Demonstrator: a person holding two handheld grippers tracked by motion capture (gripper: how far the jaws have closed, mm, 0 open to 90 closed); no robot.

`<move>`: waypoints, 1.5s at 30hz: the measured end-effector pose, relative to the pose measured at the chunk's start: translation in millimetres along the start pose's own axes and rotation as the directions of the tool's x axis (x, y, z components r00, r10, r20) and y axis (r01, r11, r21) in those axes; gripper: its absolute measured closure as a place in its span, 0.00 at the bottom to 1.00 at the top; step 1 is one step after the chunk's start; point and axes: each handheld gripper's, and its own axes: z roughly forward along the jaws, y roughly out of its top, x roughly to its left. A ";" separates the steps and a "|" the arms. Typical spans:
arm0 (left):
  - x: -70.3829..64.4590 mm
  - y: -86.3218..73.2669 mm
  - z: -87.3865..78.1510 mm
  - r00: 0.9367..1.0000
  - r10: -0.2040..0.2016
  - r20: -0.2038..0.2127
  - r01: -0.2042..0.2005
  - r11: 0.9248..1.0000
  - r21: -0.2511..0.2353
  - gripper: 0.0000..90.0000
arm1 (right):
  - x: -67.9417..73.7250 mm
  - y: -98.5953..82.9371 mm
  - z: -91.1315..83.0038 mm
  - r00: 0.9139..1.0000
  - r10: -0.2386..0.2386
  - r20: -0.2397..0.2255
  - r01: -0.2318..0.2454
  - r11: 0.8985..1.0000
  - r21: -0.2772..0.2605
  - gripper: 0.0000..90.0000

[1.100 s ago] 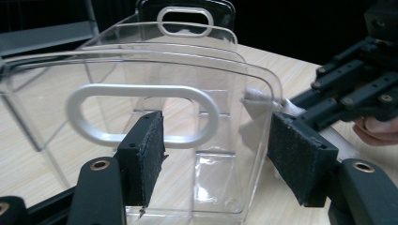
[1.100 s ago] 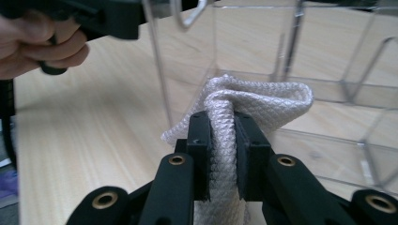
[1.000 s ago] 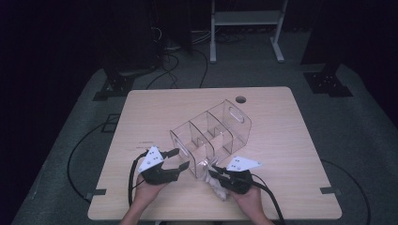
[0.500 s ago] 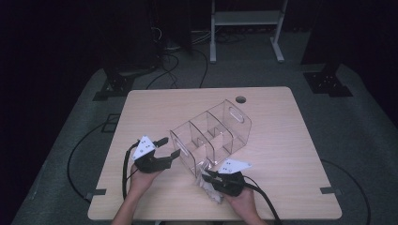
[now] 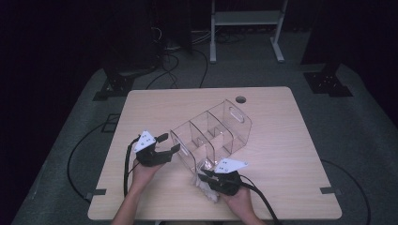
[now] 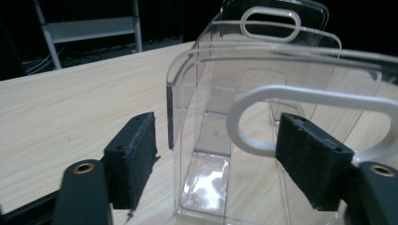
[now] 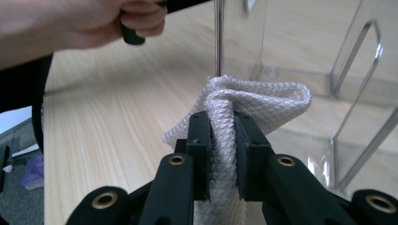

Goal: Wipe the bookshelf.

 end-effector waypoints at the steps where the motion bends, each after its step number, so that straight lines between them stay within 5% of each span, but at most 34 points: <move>1: 0.3 0.0 0.4 1.000 -0.009 0.003 0.009 1.000 -0.003 0.34 | 0.3 2.5 -0.9 1.000 -0.003 0.000 0.003 1.000 -0.007 0.86; 8: -1.7 2.2 8.9 1.000 -0.016 0.013 0.016 1.000 0.003 0.36 | 2.3 22.6 -10.5 1.000 -0.026 0.015 0.027 0.998 -0.055 0.86; 14: -2.4 9.0 13.0 1.000 0.023 -0.018 -0.023 0.999 0.026 0.42 | 5.9 33.9 -13.9 0.999 -0.039 0.025 0.041 0.996 -0.082 0.86; 27: -0.7 8.0 13.7 0.999 0.034 -0.033 -0.033 0.999 0.021 0.53 | 1.9 -0.6 18.0 0.999 -0.015 0.037 0.013 0.999 0.046 0.86; 31: 0.4 7.7 14.5 0.999 0.021 -0.034 -0.021 1.000 0.014 0.53 | 2.2 4.0 14.0 0.999 -0.014 0.037 0.013 0.999 0.034 0.86; 37: 0.0 7.6 14.7 0.999 0.024 -0.037 -0.023 1.000 0.015 0.53 | 4.6 20.8 -2.5 0.999 -0.018 0.033 0.019 0.998 -0.057 0.86; 45: 0.0 7.3 14.9 0.999 0.029 -0.038 -0.029 0.999 0.017 0.53 | 2.3 -4.3 19.1 0.999 0.001 0.035 -0.003 0.999 0.045 0.86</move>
